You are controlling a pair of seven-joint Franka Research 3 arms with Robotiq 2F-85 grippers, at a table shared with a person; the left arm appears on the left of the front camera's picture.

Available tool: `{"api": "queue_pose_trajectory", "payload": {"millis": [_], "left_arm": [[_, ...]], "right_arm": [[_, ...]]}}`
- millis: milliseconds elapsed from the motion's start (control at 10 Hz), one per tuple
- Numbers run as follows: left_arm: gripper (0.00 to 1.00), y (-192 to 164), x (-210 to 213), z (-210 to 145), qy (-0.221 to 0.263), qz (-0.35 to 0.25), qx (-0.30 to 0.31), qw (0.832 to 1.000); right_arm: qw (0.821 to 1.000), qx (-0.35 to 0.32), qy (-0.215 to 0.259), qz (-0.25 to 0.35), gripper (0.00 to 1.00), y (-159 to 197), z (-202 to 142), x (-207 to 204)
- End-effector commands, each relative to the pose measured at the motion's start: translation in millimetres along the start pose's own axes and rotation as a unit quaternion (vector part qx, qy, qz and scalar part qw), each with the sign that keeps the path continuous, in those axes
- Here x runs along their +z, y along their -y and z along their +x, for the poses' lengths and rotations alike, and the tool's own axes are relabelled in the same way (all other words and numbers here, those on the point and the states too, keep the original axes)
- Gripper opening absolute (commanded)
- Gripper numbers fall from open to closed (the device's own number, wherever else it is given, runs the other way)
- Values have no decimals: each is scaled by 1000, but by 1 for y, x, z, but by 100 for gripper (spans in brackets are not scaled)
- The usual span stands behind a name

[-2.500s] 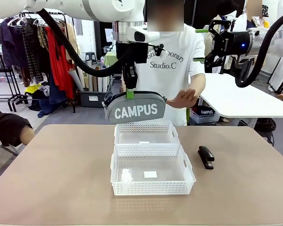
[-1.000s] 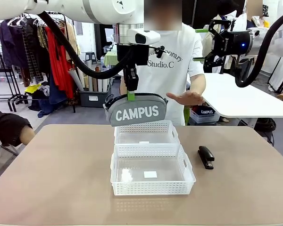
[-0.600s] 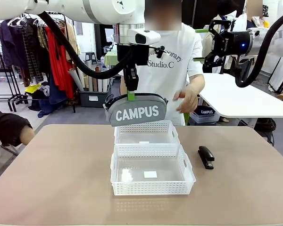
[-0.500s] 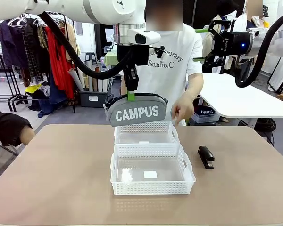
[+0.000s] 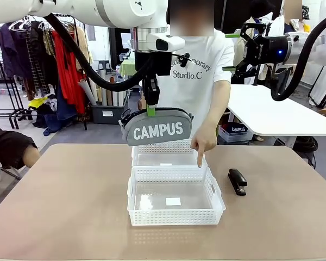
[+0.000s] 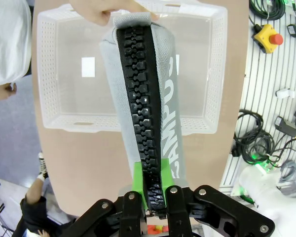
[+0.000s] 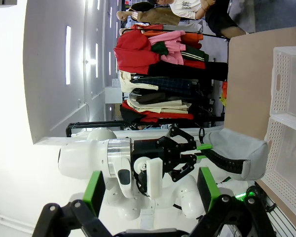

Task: Distribute items into two baskets.
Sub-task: Place the picked Pencil pouch into the Organizing basket as instructed by the person.

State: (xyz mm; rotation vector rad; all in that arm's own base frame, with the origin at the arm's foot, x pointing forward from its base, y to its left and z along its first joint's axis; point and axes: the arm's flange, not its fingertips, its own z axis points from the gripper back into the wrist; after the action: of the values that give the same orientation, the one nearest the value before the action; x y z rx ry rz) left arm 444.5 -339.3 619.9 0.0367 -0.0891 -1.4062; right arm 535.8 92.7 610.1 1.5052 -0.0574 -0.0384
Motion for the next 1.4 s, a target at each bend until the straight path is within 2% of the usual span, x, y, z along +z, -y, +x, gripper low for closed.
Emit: {"api": "queue_pose_trajectory", "payload": {"millis": [0, 700, 900, 1000, 1300], "left_arm": [[0, 0, 4, -1, -1, 5, -1, 1000], [0, 0, 0, 0, 0, 0, 0, 1000], [0, 13, -10, 13, -21, -12, -47, 999], [0, 20, -20, 20, -2, -19, -53, 998], [0, 45, -51, 31, 14, -17, -62, 998]], "right_arm": [[1000, 1, 2, 0, 100, -1, 0, 0], [1000, 1, 2, 0, 100, -1, 0, 0], [1000, 1, 2, 0, 100, -1, 0, 0], [1000, 1, 2, 0, 100, -1, 0, 0], [1000, 1, 2, 0, 100, -1, 0, 0]]}}
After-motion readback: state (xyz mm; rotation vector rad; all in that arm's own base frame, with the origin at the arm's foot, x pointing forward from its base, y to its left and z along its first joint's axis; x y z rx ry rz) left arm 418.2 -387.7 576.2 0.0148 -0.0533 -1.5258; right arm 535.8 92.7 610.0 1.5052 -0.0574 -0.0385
